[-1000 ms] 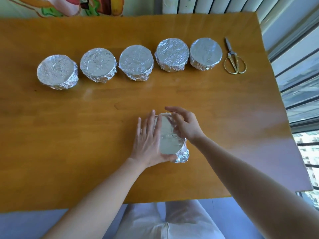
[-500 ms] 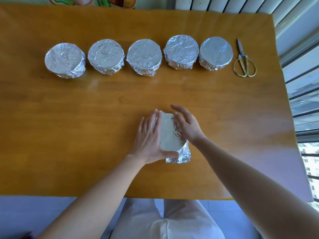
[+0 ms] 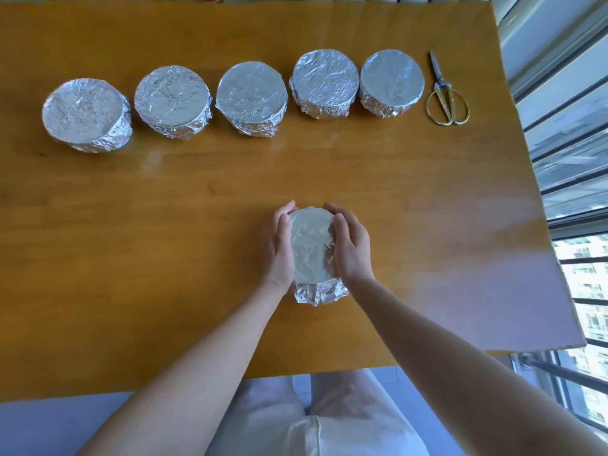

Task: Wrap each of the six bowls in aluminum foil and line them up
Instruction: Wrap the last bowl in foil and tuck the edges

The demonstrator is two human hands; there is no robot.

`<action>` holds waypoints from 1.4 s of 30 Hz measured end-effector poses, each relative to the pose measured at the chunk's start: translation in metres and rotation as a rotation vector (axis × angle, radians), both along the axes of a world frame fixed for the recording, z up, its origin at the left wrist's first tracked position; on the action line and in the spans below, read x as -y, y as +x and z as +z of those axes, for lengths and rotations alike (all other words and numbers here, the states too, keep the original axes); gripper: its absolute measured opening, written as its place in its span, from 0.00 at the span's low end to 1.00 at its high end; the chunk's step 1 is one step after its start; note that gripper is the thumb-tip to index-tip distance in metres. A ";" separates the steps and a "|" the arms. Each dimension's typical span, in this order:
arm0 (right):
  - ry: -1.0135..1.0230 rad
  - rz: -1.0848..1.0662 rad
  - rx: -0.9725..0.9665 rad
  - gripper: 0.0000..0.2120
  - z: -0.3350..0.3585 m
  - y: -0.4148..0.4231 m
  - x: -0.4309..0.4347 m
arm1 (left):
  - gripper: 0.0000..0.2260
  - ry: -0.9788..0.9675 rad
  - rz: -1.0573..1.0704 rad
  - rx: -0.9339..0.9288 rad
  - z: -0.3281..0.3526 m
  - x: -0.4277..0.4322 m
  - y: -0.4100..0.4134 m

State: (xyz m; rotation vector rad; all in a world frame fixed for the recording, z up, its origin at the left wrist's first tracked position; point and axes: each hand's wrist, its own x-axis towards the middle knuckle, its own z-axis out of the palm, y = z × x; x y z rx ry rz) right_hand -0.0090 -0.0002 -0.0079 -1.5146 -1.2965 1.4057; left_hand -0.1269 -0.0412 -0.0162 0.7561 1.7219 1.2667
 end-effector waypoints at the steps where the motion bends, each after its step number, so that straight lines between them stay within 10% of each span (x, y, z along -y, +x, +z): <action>1: -0.004 -0.015 0.002 0.18 -0.001 -0.001 0.001 | 0.30 0.002 0.012 -0.007 -0.002 -0.001 0.000; 10: 0.034 0.070 0.043 0.21 0.002 0.009 0.002 | 0.30 0.042 -0.188 -0.203 -0.005 0.014 -0.021; 15: 0.081 0.373 0.147 0.51 0.007 0.033 0.002 | 0.60 -0.069 -0.605 -0.422 -0.001 0.044 -0.049; 21: 0.138 0.680 0.411 0.70 0.006 0.047 0.013 | 0.64 -0.088 -0.698 -0.639 0.003 0.045 -0.043; 42: 0.163 0.559 0.377 0.67 -0.003 0.040 0.025 | 0.59 -0.264 -0.300 -0.724 -0.027 0.047 -0.015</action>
